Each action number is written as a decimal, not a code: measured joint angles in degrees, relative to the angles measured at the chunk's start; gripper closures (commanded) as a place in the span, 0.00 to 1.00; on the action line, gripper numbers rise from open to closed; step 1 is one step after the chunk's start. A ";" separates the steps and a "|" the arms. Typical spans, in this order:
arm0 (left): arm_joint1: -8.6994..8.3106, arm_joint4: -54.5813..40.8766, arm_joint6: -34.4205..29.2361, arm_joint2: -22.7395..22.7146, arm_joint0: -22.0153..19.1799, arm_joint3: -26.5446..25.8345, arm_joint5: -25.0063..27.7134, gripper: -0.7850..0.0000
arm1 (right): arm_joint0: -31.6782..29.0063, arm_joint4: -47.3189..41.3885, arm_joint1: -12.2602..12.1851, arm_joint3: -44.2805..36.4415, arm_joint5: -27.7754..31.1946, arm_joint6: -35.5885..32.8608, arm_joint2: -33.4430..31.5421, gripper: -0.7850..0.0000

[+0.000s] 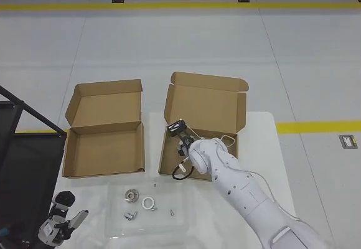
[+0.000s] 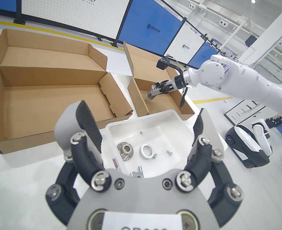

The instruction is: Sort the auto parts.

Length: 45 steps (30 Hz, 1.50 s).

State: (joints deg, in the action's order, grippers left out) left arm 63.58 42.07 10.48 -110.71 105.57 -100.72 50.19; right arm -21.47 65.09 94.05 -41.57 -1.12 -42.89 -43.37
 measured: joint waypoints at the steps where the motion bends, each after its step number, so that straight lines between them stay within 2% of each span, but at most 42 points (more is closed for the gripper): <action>1: 0.00 0.00 0.00 0.00 0.00 0.00 0.00 0.00 | 0.54 -0.10 0.42 1.47 -0.27 0.11 0.34 0.66; 3: 0.00 0.00 0.00 0.00 0.00 0.00 0.00 0.00 | 1.22 -0.25 1.05 3.26 -0.71 0.25 0.81 0.00; 9: 0.00 0.00 0.00 0.00 0.00 0.00 0.00 0.00 | 2.39 -0.16 2.37 5.90 -0.69 2.34 1.52 0.00; 15: 0.00 0.00 0.00 0.00 0.00 0.00 0.00 0.00 | -0.15 2.29 1.66 0.02 -0.37 3.99 0.80 0.00; 18: 0.00 0.00 0.00 0.00 0.00 0.00 0.00 0.00 | -3.68 4.83 0.19 -7.31 0.74 4.81 -0.67 0.00; 21: 0.00 0.00 0.00 0.00 0.00 0.00 0.00 0.00 | -9.77 8.96 -2.17 -18.76 2.74 5.15 -3.36 0.00; 25: 0.00 0.00 0.00 0.00 0.00 0.00 0.00 0.00 | -22.97 16.51 -6.25 -40.29 9.25 3.29 -8.70 0.00; 28: 0.00 0.00 0.00 0.00 0.00 0.00 0.00 0.00 | -32.28 20.61 -8.33 -53.70 15.32 1.54 -11.17 0.00; 31: 0.00 0.00 0.00 0.00 0.00 0.00 0.00 0.00 | -38.88 23.87 -9.39 -62.15 19.93 0.40 -10.59 0.00; 35: 0.00 0.00 0.00 0.00 0.00 0.00 0.00 0.00 | -42.22 27.86 -9.84 -65.06 24.44 -2.49 -7.59 0.00; 45: 0.00 0.00 0.00 0.00 0.00 0.00 0.00 0.00 | -42.07 27.45 -9.82 -64.92 23.94 -2.28 -7.86 0.00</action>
State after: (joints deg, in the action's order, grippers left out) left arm 63.58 42.07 10.48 -110.71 105.57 -100.72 50.19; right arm -63.54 92.54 84.23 -106.49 22.82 -45.16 -51.24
